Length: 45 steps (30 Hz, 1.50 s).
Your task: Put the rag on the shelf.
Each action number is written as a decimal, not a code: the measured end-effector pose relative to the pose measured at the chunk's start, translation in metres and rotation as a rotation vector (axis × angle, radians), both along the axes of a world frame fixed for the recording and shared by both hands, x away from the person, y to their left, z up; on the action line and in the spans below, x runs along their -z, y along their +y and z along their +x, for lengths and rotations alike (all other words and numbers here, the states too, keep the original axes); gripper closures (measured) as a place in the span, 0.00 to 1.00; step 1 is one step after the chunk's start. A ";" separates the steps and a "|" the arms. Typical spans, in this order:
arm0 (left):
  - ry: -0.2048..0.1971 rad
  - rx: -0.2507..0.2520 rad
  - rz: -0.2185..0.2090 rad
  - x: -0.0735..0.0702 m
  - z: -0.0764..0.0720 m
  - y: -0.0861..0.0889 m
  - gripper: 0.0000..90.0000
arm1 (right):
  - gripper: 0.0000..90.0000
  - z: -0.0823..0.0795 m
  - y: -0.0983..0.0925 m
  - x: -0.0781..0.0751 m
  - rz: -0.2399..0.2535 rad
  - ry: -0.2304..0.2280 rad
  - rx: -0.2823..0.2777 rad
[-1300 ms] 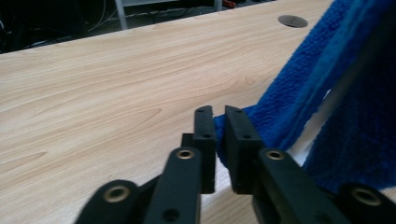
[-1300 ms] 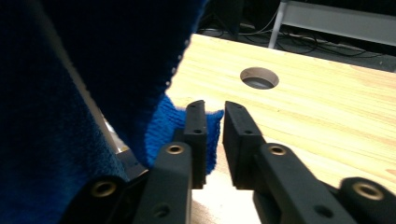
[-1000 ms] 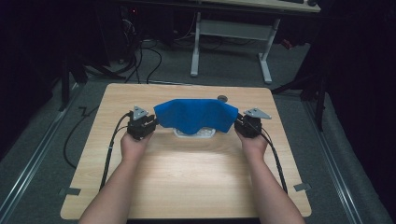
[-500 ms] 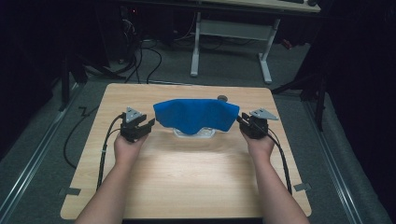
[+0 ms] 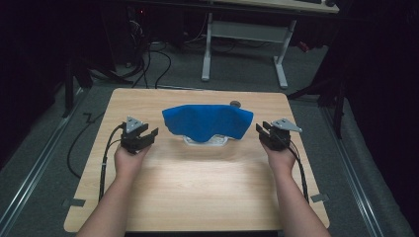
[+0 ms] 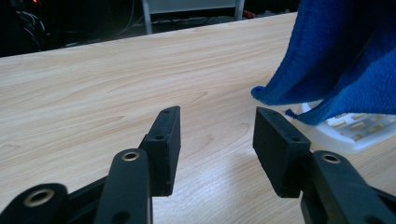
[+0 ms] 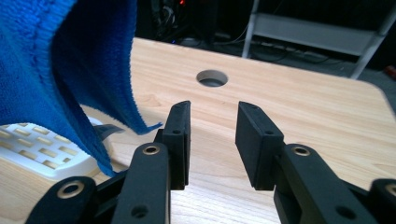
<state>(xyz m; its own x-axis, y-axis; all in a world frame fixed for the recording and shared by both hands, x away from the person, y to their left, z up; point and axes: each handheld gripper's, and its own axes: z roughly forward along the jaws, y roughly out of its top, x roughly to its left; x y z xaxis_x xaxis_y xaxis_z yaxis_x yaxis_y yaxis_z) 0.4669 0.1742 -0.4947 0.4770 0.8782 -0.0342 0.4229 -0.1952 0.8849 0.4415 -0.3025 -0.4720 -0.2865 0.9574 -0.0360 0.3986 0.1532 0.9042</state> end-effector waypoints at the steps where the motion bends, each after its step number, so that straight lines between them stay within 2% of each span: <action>1: 0.002 -0.003 0.001 0.000 -0.001 0.001 0.57 | 0.72 -0.002 -0.001 0.000 -0.001 0.000 0.004; 4: 0.014 -0.010 -0.005 0.000 -0.008 0.006 0.56 | 0.68 -0.008 -0.004 0.000 -0.008 0.016 0.005; 6: 0.012 -0.015 0.006 0.001 -0.014 0.007 0.55 | 0.65 -0.012 -0.005 -0.001 -0.013 0.022 0.000; 9: 0.020 -0.015 0.015 0.002 -0.026 0.011 0.54 | 0.64 -0.024 -0.007 -0.002 -0.018 -0.005 -0.005; 10: 0.025 -0.015 0.015 0.003 -0.029 0.011 0.53 | 0.62 -0.028 -0.007 -0.003 -0.025 0.003 -0.007; 13: 0.031 -0.008 0.004 0.005 -0.045 0.014 0.52 | 0.60 -0.042 -0.008 -0.004 -0.028 -0.020 -0.016; 15: 0.042 -0.003 0.006 0.007 -0.056 0.014 0.52 | 0.58 -0.050 -0.007 -0.005 -0.040 -0.006 -0.024; 17: 0.047 0.007 -0.010 0.010 -0.070 0.014 0.51 | 0.57 -0.060 -0.006 -0.004 -0.037 -0.026 -0.037; 20: 0.056 0.021 -0.009 0.013 -0.087 0.011 0.51 | 0.54 -0.078 0.000 -0.003 -0.037 -0.027 -0.050; 23: 0.065 0.047 -0.018 0.015 -0.107 0.003 0.51 | 0.51 -0.094 0.007 -0.002 -0.046 -0.029 -0.065; 25: 0.074 0.069 -0.019 0.017 -0.118 -0.005 0.50 | 0.49 -0.108 0.013 0.000 -0.032 -0.030 -0.082; 28: 0.090 0.123 -0.011 0.020 -0.139 -0.027 0.50 | 0.46 -0.126 0.027 0.007 -0.024 -0.012 -0.114; 29: 0.098 0.147 0.000 0.019 -0.146 -0.037 0.49 | 0.45 -0.131 0.032 0.010 -0.021 -0.007 -0.125; 32: 0.096 0.196 -0.007 0.015 -0.160 -0.058 0.51 | 0.46 -0.149 0.049 0.020 -0.012 0.024 -0.158; 33: 0.101 0.230 -0.009 0.016 -0.163 -0.068 0.51 | 0.46 -0.155 0.057 0.023 -0.019 0.037 -0.182; 34: 0.102 0.247 0.000 0.017 -0.165 -0.073 0.50 | 0.47 -0.160 0.066 0.026 -0.031 0.027 -0.204; 36: 0.088 0.289 0.063 0.019 -0.165 -0.085 0.49 | 0.47 -0.163 0.076 0.031 -0.060 0.017 -0.242; 37: 0.080 0.299 0.081 0.020 -0.164 -0.088 0.49 | 0.47 -0.162 0.081 0.032 -0.079 0.019 -0.262; 40: 0.087 0.302 0.073 0.023 -0.156 -0.087 0.49 | 0.47 -0.153 0.087 0.037 -0.097 0.035 -0.299; 42: 0.108 0.289 0.069 0.026 -0.151 -0.083 0.48 | 0.47 -0.148 0.085 0.039 -0.089 0.049 -0.293; 45: 0.116 0.274 0.045 0.027 -0.149 -0.076 0.48 | 0.47 -0.143 0.077 0.043 -0.068 0.071 -0.266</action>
<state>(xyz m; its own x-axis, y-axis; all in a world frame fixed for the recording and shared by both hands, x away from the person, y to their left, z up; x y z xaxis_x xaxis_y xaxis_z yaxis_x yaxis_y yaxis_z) 0.3176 0.0981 -0.5216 0.6920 0.7188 -0.0666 0.4470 -0.3542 0.8214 0.2990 -0.2255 -0.5147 -0.5315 0.8443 -0.0685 0.3978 0.3202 0.8598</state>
